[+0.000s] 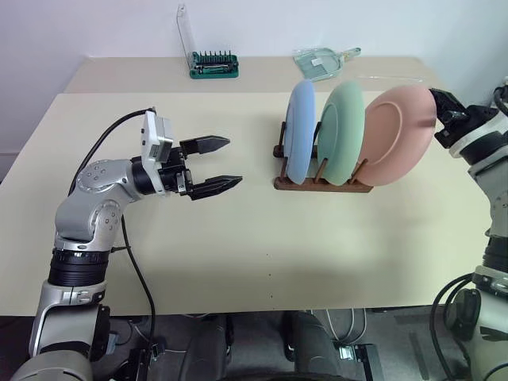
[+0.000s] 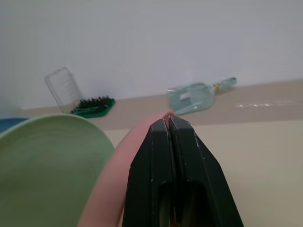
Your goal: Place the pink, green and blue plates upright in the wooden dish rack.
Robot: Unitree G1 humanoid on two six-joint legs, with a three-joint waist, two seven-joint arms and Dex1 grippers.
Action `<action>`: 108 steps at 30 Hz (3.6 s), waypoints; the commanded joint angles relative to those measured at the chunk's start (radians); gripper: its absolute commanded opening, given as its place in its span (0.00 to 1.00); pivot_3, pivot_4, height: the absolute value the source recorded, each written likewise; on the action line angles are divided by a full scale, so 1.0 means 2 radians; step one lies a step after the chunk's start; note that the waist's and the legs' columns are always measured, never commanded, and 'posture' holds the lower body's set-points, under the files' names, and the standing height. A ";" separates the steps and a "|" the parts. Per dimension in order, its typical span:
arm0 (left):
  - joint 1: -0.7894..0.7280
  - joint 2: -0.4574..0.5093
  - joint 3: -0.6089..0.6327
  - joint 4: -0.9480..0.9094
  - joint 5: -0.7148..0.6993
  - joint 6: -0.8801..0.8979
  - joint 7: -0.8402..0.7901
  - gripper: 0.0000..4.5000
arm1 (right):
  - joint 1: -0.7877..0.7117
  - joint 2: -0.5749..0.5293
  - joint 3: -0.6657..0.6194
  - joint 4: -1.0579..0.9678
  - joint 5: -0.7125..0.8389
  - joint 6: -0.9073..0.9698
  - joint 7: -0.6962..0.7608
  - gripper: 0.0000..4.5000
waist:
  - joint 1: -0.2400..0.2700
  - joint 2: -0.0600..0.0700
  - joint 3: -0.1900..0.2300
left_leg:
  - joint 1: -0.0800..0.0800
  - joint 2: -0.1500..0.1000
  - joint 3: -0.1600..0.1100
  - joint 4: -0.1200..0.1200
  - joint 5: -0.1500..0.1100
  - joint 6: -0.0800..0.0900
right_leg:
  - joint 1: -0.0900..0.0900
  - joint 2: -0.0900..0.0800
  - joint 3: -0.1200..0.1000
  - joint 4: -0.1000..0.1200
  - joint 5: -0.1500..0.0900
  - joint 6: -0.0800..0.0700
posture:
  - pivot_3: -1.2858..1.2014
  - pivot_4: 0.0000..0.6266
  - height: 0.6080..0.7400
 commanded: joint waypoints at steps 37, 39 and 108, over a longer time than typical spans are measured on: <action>-0.178 -0.007 -0.031 0.172 0.038 -0.016 -0.103 1.00 | 0.073 0.084 -0.091 -0.214 0.120 0.008 -0.237 0.98 | 0.001 0.000 0.000 | 0.000 0.000 0.000 0.000 0.000 0.000 | 0.000 0.000 0.000 0.001 0.000 0.000 | 0.52 0.24 0.88; -0.179 -0.009 -0.031 0.176 0.041 -0.019 -0.105 1.00 | 0.081 0.079 -0.099 -0.216 0.135 0.023 -0.257 0.98 | 0.001 0.000 0.000 | 0.000 0.000 0.000 0.000 0.000 0.000 | 0.000 0.000 0.000 0.000 0.000 0.000 | 0.52 0.24 0.88; -0.109 0.008 -0.005 0.098 0.034 0.001 -0.055 1.00 | 0.105 0.020 -0.087 -0.081 0.409 0.125 -0.237 0.80 | 0.001 0.000 0.000 | 0.000 0.000 0.000 0.000 0.000 0.000 | 0.000 0.000 0.000 0.000 0.000 0.000 | 0.52 0.24 0.88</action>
